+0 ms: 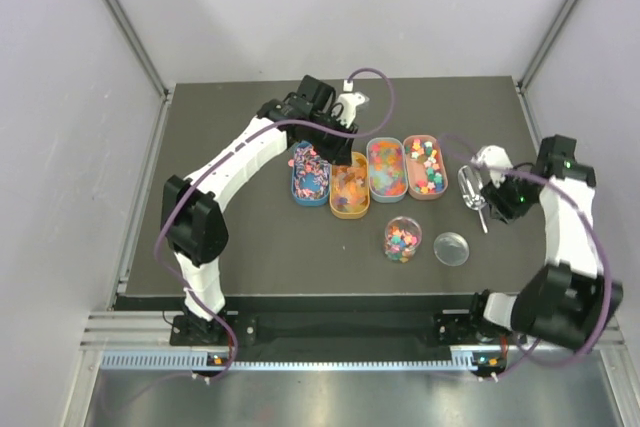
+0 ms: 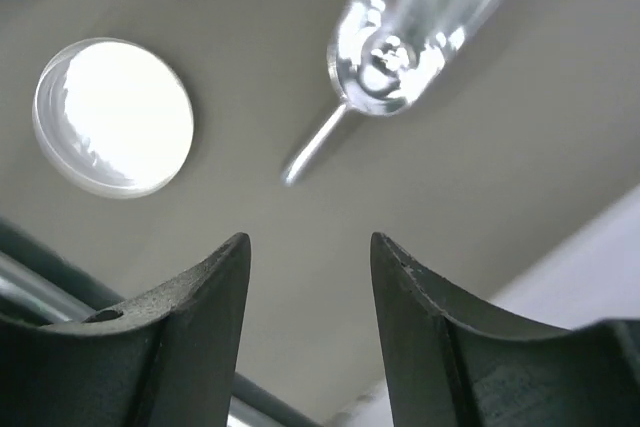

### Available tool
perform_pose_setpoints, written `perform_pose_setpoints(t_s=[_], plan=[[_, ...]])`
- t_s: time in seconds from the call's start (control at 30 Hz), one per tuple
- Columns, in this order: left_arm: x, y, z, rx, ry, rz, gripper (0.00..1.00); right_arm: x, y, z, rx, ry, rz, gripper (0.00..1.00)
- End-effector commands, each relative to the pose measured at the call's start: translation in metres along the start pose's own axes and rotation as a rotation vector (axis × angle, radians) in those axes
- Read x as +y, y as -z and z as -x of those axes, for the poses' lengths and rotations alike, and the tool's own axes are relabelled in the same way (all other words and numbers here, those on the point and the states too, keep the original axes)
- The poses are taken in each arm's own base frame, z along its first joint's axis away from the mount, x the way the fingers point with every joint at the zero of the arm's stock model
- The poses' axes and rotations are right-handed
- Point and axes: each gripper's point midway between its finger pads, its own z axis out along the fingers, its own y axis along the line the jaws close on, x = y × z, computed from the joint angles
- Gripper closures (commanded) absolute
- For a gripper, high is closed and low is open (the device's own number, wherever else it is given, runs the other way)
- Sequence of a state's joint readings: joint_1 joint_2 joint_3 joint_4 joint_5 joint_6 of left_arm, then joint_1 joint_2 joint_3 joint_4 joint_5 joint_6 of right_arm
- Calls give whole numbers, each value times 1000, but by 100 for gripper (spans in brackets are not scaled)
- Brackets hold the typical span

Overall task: Pack the candies
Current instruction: Pick up the bottle lid at the center of the board.

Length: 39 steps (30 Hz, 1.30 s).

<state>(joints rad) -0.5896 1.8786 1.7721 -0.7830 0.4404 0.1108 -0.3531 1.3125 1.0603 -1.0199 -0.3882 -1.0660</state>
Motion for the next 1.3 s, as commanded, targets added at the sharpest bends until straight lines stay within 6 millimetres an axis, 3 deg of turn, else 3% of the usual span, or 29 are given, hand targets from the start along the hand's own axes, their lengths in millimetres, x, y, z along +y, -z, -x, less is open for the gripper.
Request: perform_pose_setpoints(t_s=[0.0,0.13,0.27,0.63,0.9,1.27], plan=[[22,8,28,-76,-52,89,66,64,10,-8,-50,454,149,49],[35,12,27,-78,-43,127,66,106,-9,-30,-26,649,262,52],[44,18,23,-75,-33,176,66,126,-30,-37,-27,745,322,54],[54,25,6,-41,-48,239,66,143,-57,-29,-48,823,384,55],[62,30,7,-45,-49,272,66,164,-64,-37,-25,908,466,62],[63,29,14,-58,-50,268,66,157,-81,-29,-20,874,418,67]])
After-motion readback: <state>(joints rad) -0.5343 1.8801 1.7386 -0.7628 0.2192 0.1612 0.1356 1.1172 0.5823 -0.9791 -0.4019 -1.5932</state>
